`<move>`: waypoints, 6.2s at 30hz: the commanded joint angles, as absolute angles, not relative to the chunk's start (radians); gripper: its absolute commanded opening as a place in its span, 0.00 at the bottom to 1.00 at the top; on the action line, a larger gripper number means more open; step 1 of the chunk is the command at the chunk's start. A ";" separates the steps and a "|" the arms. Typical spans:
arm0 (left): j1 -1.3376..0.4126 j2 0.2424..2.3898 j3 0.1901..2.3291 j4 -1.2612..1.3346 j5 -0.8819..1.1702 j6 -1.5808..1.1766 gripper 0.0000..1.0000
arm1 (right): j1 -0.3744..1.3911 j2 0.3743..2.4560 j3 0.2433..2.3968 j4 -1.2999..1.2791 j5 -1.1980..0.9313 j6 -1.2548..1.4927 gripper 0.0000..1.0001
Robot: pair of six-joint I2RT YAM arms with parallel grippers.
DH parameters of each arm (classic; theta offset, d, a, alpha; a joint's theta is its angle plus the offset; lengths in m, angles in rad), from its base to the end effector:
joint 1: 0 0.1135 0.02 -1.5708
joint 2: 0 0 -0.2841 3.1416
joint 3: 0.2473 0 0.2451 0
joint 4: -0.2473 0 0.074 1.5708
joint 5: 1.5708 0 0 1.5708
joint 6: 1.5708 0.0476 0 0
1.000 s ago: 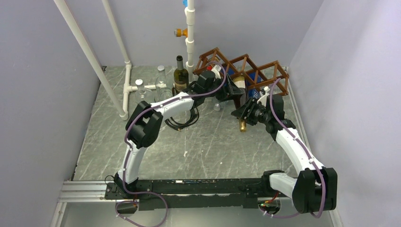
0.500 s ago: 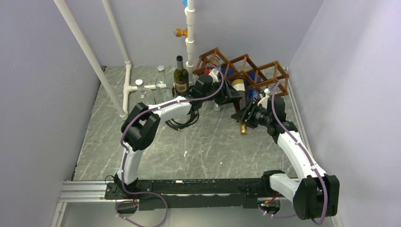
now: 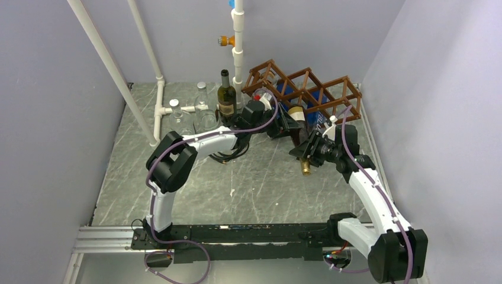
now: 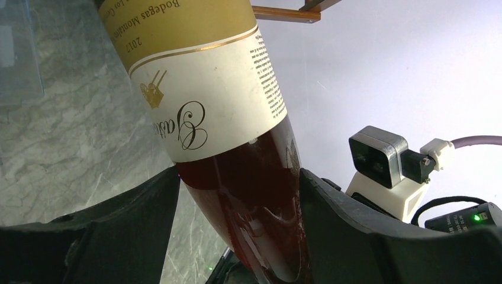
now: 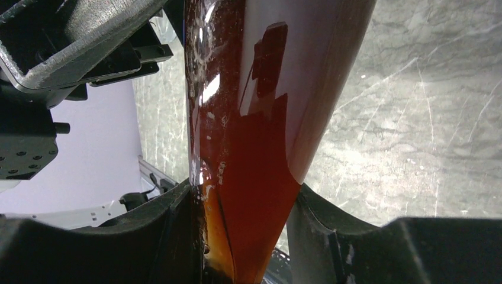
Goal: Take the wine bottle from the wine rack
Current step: Pick up the wine bottle from the wine rack.
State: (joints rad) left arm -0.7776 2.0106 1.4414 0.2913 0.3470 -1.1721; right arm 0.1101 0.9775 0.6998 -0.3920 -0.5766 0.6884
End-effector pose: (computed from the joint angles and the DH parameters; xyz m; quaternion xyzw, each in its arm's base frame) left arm 0.3362 -0.3537 0.2604 -0.0521 0.7914 -0.5684 0.2190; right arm 0.1914 0.0473 0.2709 0.1274 0.8625 0.3981 0.2852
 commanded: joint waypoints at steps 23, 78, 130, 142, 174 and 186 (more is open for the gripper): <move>-0.891 1.805 1.231 0.533 0.308 -1.215 0.81 | 0.184 0.774 0.809 -0.390 -0.808 0.607 0.00; -0.875 1.101 0.601 0.422 0.037 -0.158 0.99 | 0.185 1.096 0.953 -0.710 -0.795 0.448 0.00; -0.913 1.668 0.846 0.780 0.587 0.650 1.00 | 0.215 1.146 1.032 -0.850 -0.828 0.328 0.00; -0.925 1.743 0.924 0.678 0.593 0.733 0.99 | 0.218 1.156 1.044 -0.854 -0.827 0.328 0.00; -0.970 1.823 1.004 0.604 0.525 0.719 0.84 | 0.219 1.151 1.046 -0.850 -0.824 0.330 0.00; -0.971 1.806 0.995 0.586 0.517 0.692 0.00 | 0.219 1.153 1.049 -0.853 -0.803 0.324 0.32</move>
State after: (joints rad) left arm -0.9684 1.8149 0.9798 0.5777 0.5194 0.7673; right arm 0.2085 1.1912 0.9554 -0.9737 -0.6716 0.3630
